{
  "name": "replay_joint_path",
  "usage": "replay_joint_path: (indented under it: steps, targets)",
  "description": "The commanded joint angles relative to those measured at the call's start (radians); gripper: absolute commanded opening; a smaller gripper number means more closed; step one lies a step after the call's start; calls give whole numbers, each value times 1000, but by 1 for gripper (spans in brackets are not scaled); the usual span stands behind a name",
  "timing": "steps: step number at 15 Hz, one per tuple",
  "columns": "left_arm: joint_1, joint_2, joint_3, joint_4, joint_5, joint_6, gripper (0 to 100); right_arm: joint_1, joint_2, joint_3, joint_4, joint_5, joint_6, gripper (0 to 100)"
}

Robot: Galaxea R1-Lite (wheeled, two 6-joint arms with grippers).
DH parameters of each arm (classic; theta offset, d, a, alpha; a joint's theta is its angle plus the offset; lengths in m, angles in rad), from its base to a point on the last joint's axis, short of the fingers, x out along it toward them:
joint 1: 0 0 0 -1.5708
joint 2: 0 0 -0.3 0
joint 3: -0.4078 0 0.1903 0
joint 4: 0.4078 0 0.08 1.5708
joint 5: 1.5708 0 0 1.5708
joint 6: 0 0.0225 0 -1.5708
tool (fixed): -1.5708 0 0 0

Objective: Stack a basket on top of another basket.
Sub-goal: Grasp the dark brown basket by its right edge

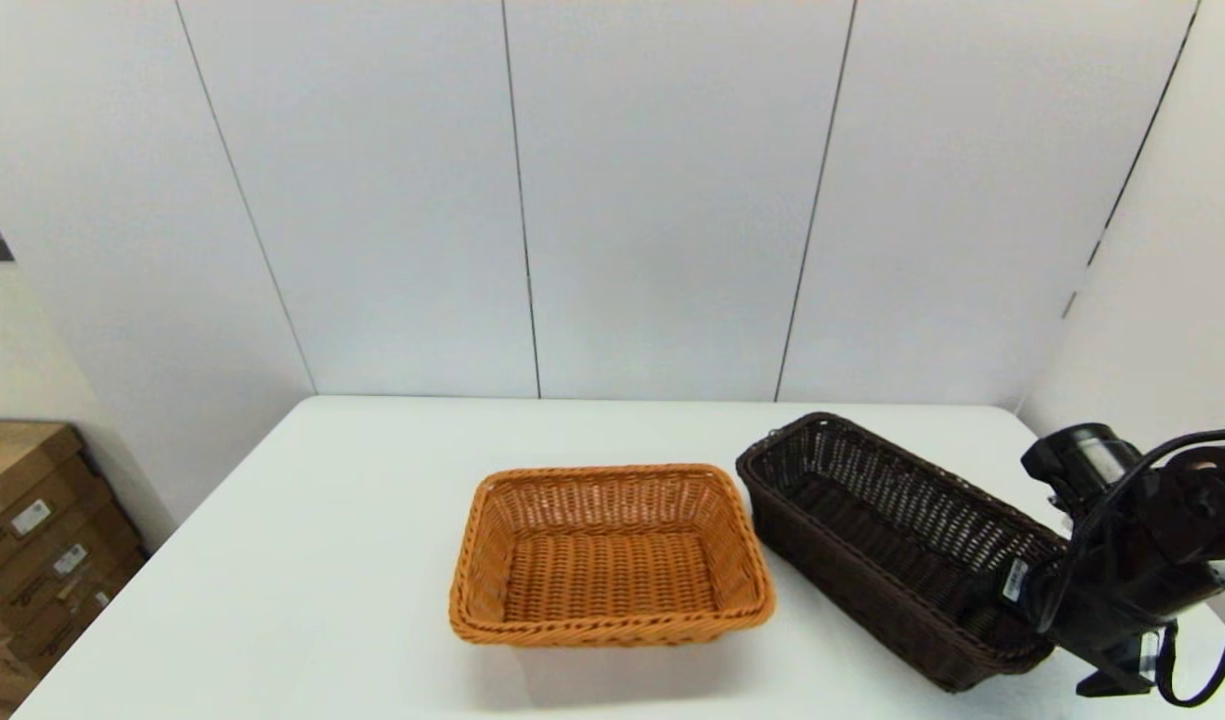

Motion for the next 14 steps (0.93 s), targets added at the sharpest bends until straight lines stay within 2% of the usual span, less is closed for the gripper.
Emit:
replay_joint_path:
  steps: [1,7,8,14]
  targets:
    - [0,1,0,0,0,1,100,-1,51,-34,8,-32,52,100]
    - [1,1,0,0,0,0,100,-1,51,-37,9,-35,57,100]
    - [1,1,0,0,0,0,100,0,51,-37,9,-35,59,0]
    - [1,1,0,0,0,1,100,-1,37,-38,9,-35,57,0]
